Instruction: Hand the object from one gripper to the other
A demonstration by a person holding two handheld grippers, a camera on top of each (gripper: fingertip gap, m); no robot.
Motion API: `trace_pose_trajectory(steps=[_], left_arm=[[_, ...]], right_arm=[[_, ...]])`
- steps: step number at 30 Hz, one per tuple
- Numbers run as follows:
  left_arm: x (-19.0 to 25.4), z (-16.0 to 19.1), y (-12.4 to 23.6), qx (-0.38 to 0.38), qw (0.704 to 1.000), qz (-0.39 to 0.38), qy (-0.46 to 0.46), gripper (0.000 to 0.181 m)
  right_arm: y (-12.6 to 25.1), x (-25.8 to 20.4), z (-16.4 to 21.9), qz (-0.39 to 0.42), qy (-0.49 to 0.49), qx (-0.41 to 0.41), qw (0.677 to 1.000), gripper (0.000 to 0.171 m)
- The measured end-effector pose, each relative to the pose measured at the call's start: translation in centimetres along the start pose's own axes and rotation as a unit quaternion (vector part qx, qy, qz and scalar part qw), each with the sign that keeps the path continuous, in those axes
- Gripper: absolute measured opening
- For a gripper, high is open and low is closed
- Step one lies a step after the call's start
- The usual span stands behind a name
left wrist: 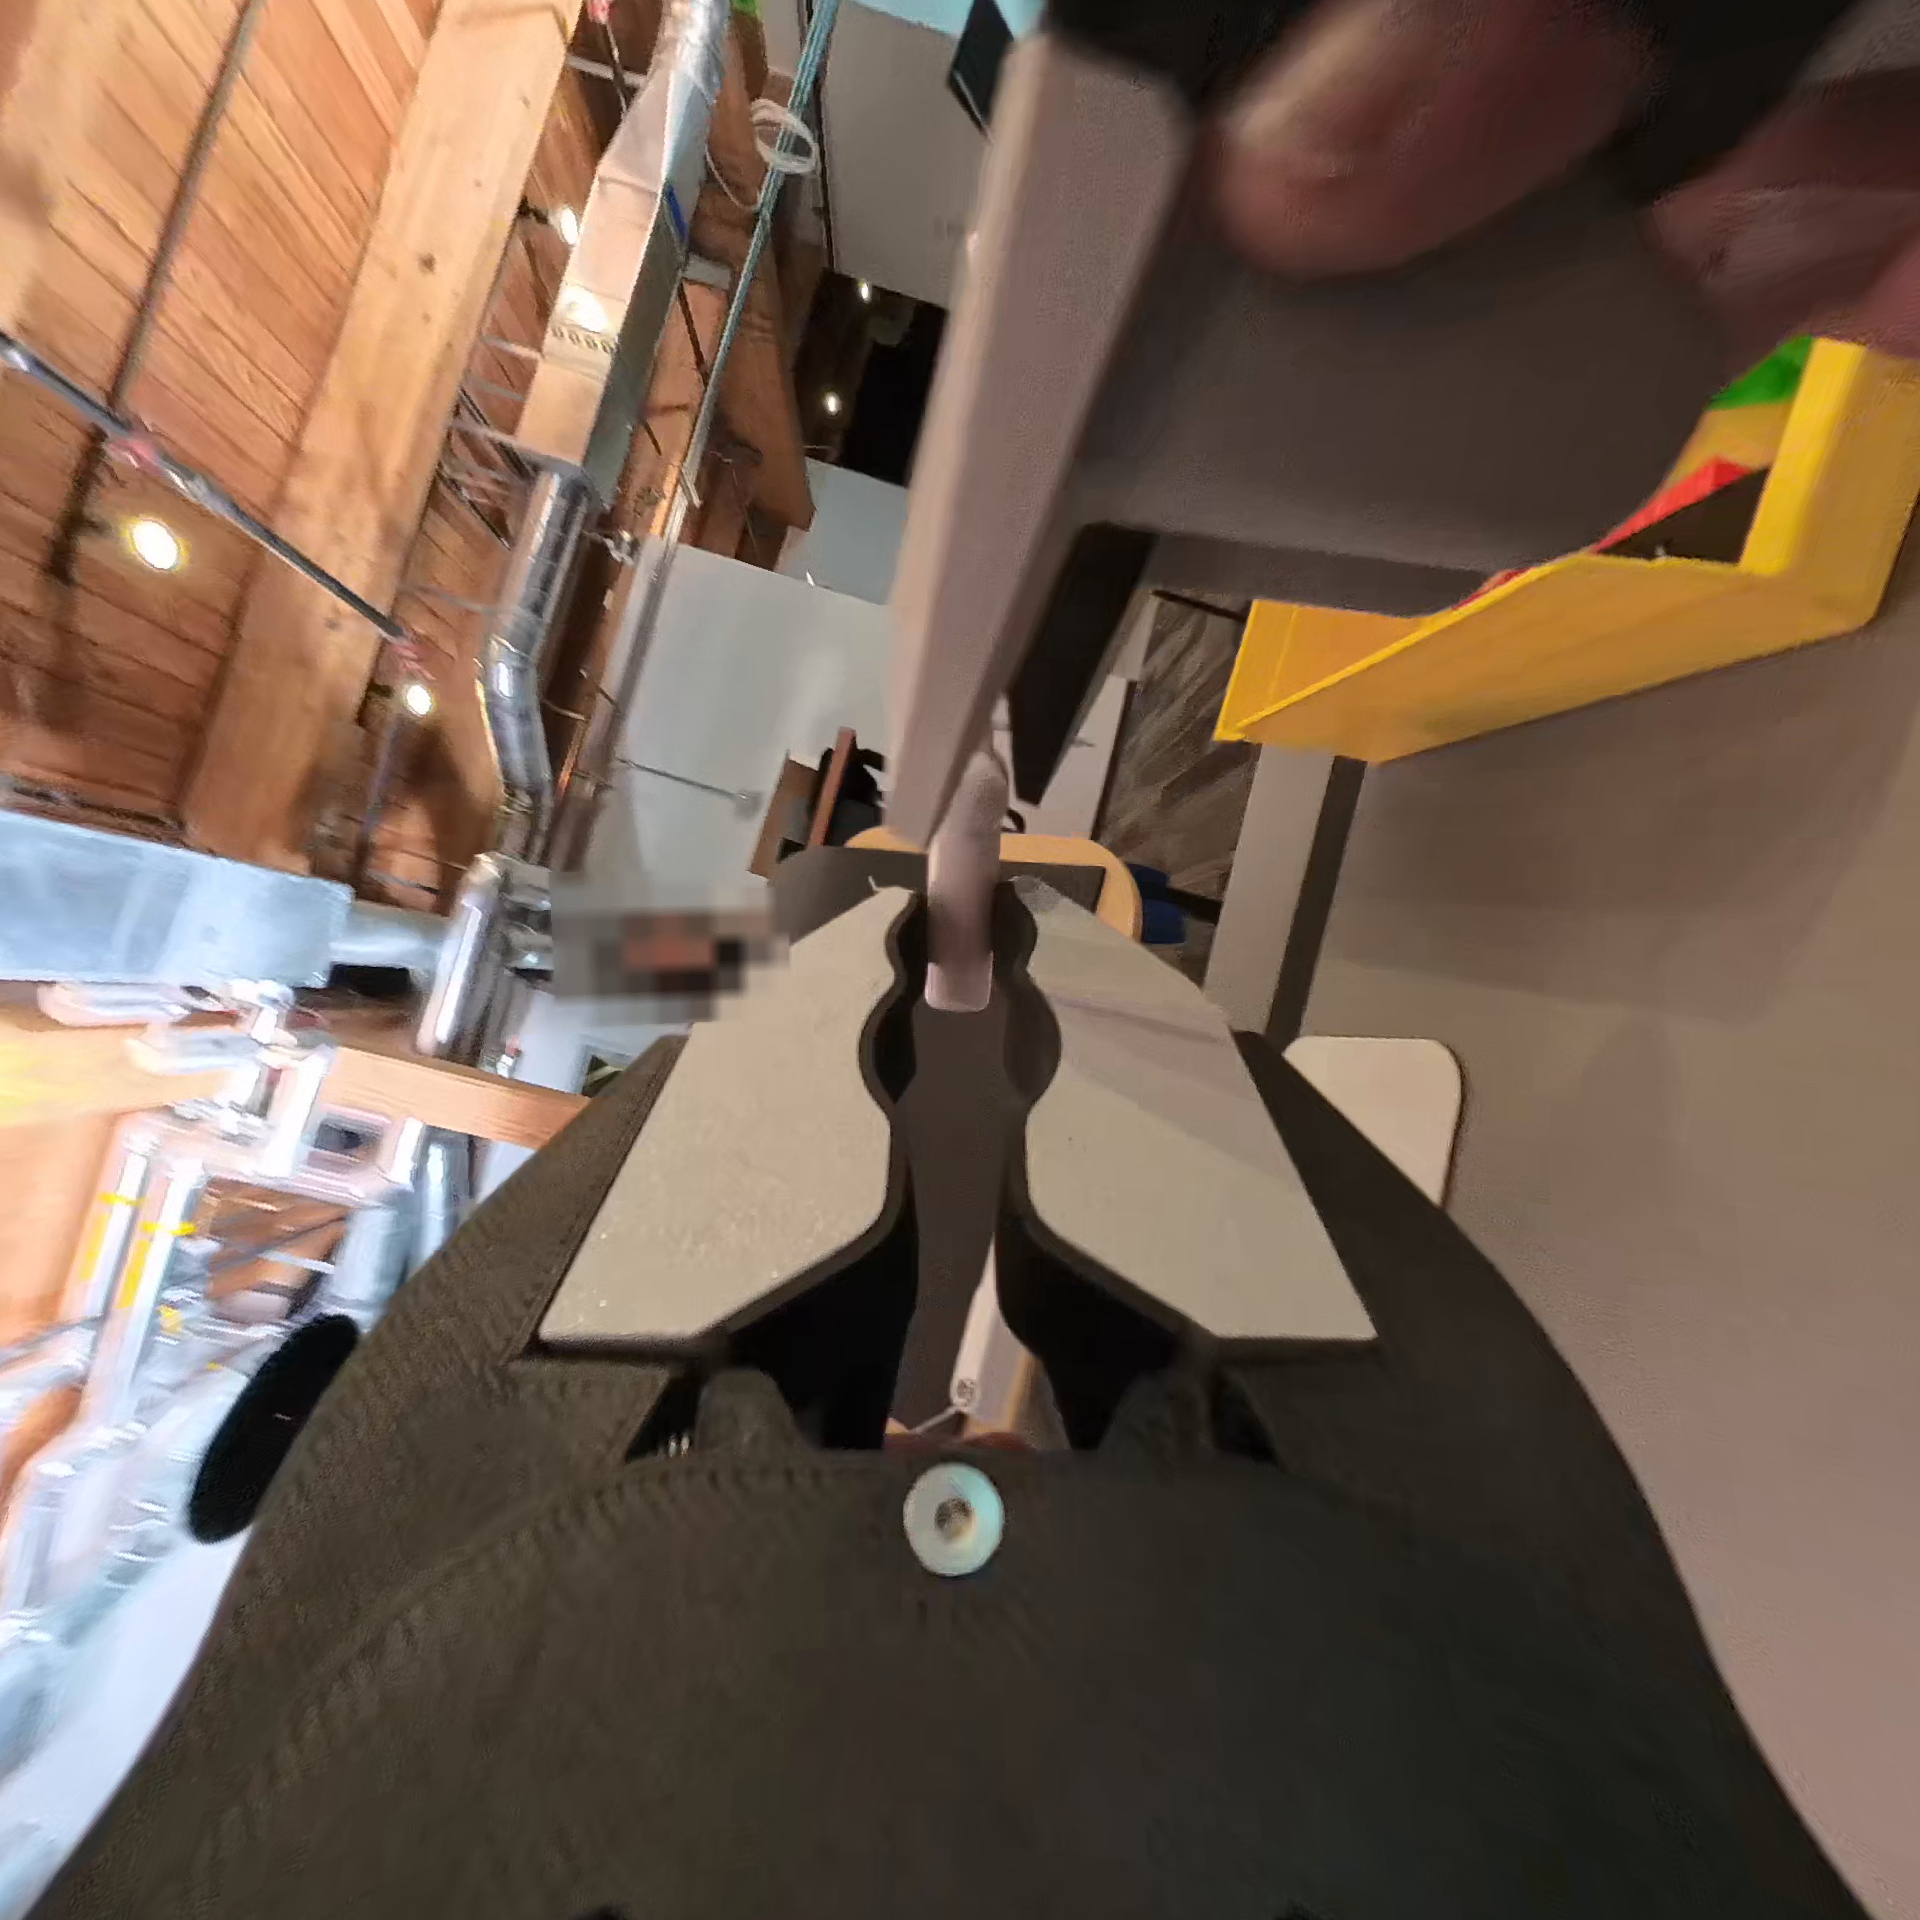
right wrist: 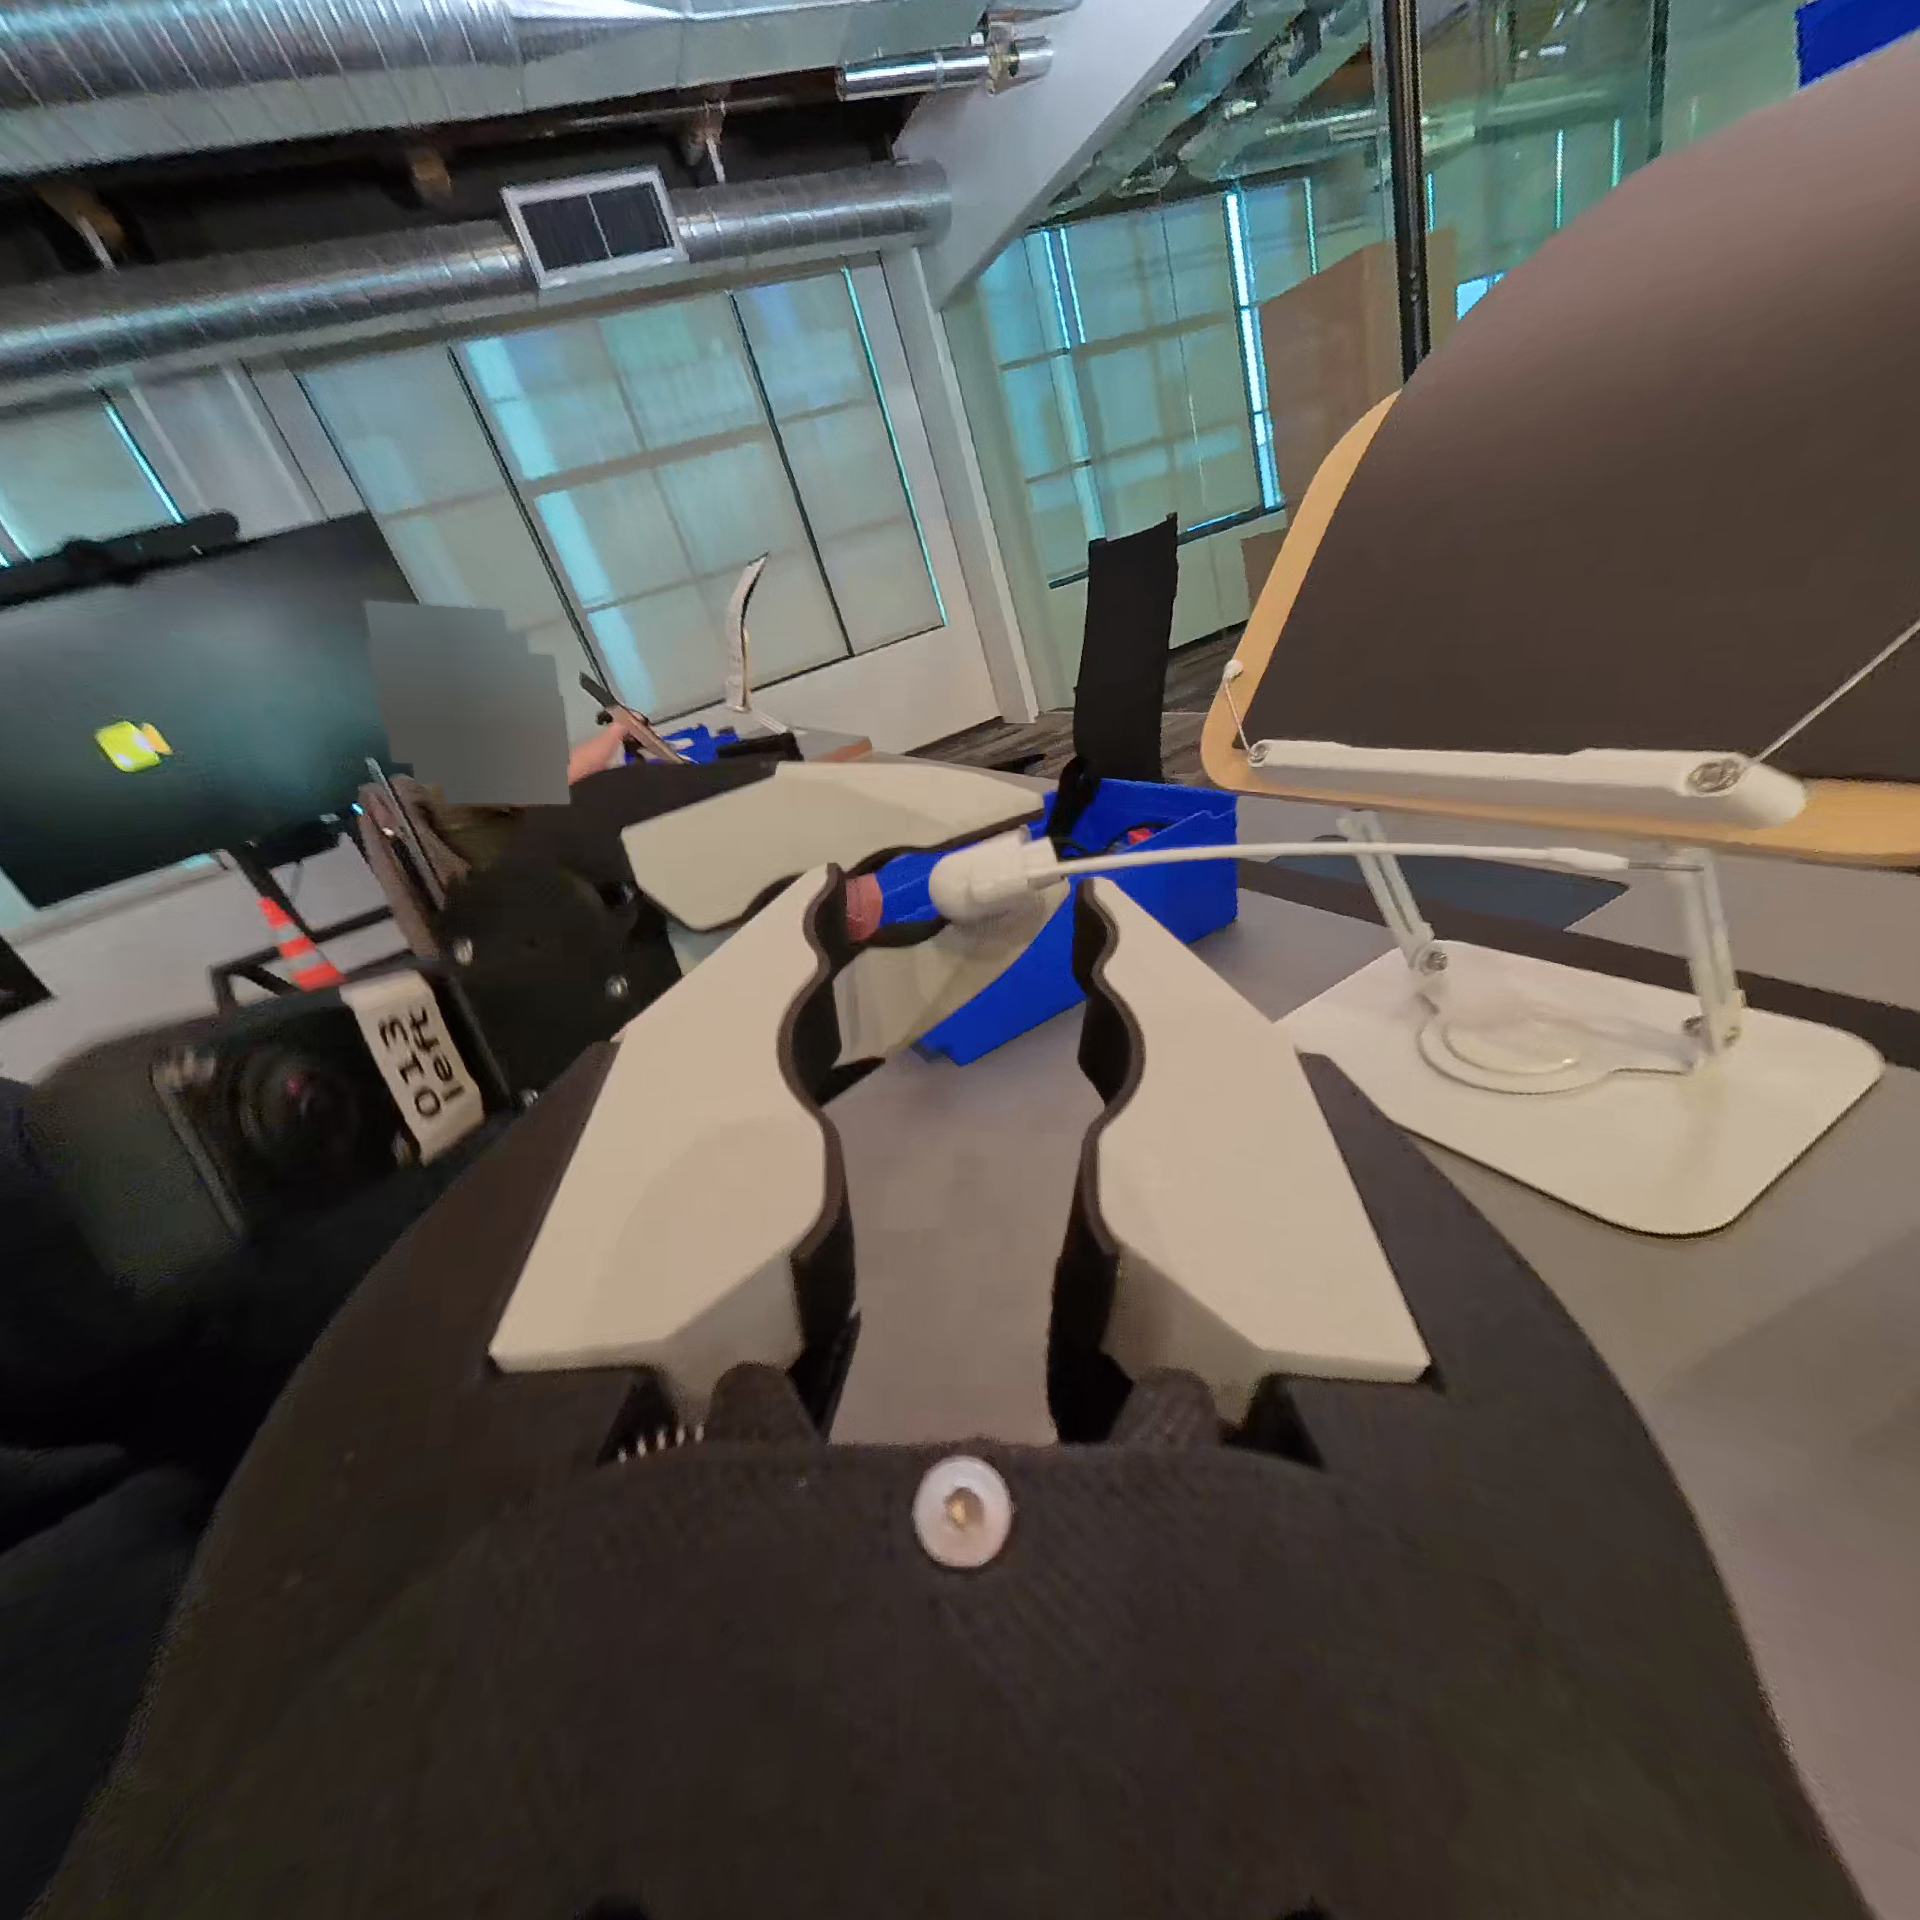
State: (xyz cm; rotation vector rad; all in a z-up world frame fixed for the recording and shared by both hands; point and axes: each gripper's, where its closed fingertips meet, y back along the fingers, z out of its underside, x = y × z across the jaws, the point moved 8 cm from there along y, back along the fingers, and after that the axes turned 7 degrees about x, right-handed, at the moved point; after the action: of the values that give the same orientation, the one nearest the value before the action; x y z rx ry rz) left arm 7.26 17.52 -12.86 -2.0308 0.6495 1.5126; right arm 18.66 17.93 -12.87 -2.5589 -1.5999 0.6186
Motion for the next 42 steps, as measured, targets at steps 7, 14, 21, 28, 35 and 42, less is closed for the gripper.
trace_pose_trajectory(steps=[7, 14, 21, 28, 35, 42], left_arm=[[0.5, -0.3, -0.8, -0.002, 0.994, -0.023, -0.108, 0.012], [1.3, 0.1, -1.1, 0.021, 0.982, -0.025, -0.188, 0.012], [1.2, 0.8, -1.1, 0.045, 0.962, 0.014, -0.268, 0.012], [1.6, 1.3, -0.8, 0.033, 0.974, 0.043, -0.219, 0.018], [-0.4, 0.1, 0.8, 0.045, 0.987, 0.111, 0.107, 0.051], [-1.0, 0.9, 0.6, 0.101, 0.845, 0.217, 0.477, 0.045]], right_arm=[[-0.2, 1.8, 0.5, -0.036, -0.142, 0.029, 0.989, 0.019], [0.0, 3.6, 1.8, -0.083, -0.293, 0.076, 0.95, 0.015], [-0.4, 4.1, 2.8, -0.092, -0.336, 0.083, 0.934, 0.012], [-0.4, 4.9, 3.4, -0.063, -0.291, 0.088, 0.951, 0.011], [0.5, 4.7, 2.4, -0.097, -0.152, 0.084, 0.98, 0.011], [1.3, 3.4, 2.0, -0.141, -0.058, 0.095, 0.984, 0.01]])
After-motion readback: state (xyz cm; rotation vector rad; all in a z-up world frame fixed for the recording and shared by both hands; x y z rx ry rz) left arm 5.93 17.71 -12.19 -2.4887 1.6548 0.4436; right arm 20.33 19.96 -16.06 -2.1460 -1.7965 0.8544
